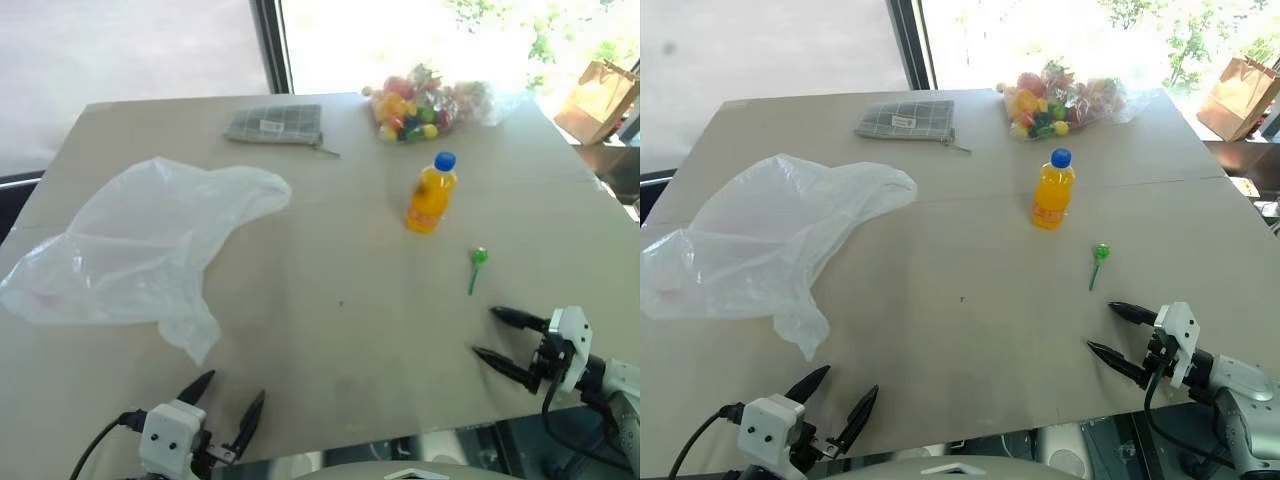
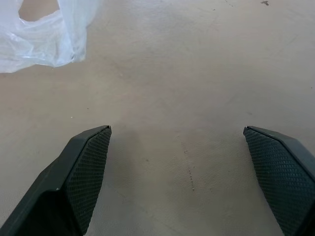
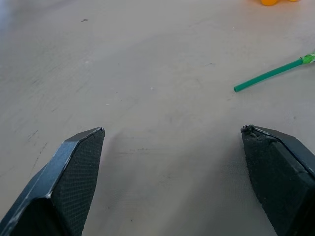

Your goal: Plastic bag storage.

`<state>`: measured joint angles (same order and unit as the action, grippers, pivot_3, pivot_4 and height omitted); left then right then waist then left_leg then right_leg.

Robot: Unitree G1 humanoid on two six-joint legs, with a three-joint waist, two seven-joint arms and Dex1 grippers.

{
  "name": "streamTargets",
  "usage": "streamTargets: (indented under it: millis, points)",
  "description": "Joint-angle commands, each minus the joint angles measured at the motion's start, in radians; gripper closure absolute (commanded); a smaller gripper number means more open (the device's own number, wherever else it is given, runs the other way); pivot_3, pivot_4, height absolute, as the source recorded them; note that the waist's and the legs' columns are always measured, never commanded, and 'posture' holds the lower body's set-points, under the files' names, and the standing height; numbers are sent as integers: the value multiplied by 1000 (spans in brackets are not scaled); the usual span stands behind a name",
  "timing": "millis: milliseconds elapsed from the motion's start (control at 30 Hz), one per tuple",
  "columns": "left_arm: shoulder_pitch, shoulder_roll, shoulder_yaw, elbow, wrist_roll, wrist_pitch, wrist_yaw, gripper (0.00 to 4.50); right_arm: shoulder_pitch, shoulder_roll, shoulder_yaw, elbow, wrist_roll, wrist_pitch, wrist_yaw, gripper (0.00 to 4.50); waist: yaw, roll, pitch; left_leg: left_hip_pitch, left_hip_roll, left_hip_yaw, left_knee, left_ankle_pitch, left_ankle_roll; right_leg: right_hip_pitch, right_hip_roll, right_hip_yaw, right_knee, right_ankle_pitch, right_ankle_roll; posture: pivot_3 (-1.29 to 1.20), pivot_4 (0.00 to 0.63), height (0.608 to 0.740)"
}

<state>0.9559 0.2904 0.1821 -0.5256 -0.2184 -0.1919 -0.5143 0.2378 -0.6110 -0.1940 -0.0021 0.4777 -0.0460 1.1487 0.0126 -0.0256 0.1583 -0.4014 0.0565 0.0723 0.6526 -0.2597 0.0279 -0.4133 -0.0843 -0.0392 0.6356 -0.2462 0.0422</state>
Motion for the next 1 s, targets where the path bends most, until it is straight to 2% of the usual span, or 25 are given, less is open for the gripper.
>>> streamTargets:
  millis: [33, 267, 767, 900, 1000]
  points:
    - [-7, -30, -28, -11, 27, -52, 26, 28, -29, -9, 2, 21, -1, -13, 20, 0, 0, 0, 0, 0, 0, 0, 0, 0, 0, 0, 0, 0, 0, 0, 0, 0, 150, 740]
    - [-27, -59, -41, 25, 34, -107, 38, 28, -69, -10, 3, 123, -28, -80, 62, 0, 0, -1, 0, 0, 0, 0, 2, 0, 0, 1, 0, 0, 1, 0, 0, 0, 150, 740]
    - [-58, -52, -50, 26, 44, -106, 46, 28, -94, 10, 14, 168, -36, -115, 65, 0, 0, -2, -1, 1, 0, 0, 7, 0, 0, 2, 1, 0, 5, 0, 0, 0, 150, 740]
    - [-56, -68, -39, 59, 140, -133, 101, 28, -95, 11, 19, 153, -15, -115, 95, 0, 0, -1, -1, 1, 0, 0, 10, 0, 0, 2, 1, 0, 6, 0, 0, 0, 150, 740]
    - [-26, -91, -19, 48, 213, -173, 157, 28, -81, -1, 37, 51, 49, -80, 163, 0, 0, -1, -1, 1, 0, 0, 11, 0, 0, 3, 1, 0, 7, 0, 0, 0, 150, 740]
